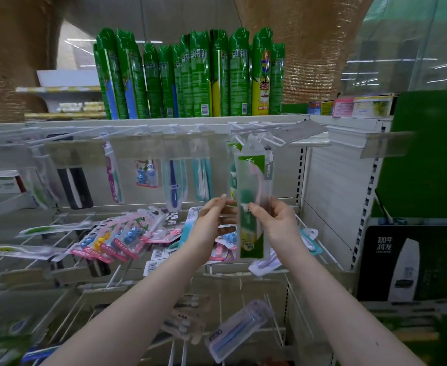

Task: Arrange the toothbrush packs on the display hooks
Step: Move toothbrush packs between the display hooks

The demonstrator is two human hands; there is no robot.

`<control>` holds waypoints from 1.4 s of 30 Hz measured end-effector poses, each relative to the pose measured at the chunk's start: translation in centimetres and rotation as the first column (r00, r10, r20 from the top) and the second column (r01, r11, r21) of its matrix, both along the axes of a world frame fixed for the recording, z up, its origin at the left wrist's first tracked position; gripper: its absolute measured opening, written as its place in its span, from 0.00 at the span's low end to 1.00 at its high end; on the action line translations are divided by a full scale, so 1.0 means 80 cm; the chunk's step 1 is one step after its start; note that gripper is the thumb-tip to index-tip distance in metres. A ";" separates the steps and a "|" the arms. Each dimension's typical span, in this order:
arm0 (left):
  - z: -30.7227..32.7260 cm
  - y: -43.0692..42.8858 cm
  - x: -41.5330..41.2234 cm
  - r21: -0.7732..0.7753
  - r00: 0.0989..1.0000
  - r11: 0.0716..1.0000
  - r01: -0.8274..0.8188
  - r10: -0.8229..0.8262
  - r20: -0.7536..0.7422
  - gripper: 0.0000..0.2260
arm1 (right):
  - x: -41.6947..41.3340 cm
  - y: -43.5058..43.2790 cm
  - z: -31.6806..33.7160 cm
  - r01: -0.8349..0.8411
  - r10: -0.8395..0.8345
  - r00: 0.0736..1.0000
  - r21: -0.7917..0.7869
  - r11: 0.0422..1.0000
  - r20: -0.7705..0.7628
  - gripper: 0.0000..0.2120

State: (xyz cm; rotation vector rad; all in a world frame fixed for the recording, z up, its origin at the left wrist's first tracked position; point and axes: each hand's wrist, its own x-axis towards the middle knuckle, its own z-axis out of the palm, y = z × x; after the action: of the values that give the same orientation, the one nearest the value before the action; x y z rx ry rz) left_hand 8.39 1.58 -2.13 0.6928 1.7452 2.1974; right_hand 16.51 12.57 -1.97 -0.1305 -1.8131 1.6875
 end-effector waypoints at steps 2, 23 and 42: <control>0.000 0.001 0.002 0.004 1.000 1.000 -0.002 0.002 -0.008 0.12 | 0.001 0.001 0.003 -0.008 0.008 1.000 0.001 1.000 0.003 0.05; 0.010 0.014 -0.022 -0.051 0.997 0.995 -0.083 0.082 -0.009 0.10 | -0.034 0.015 0.009 0.063 -0.073 0.992 0.094 0.994 0.101 0.07; 0.015 0.049 -0.109 0.023 0.984 0.985 -0.170 0.171 -0.045 0.09 | -0.149 0.063 0.025 0.127 -0.144 0.969 0.095 0.987 0.202 0.16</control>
State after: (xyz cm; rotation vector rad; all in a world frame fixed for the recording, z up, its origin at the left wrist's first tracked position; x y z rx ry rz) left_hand -0.31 5.49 -0.92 0.6245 1.8735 2.3293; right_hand 4.56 17.61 0.02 -0.4014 -1.9743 1.5497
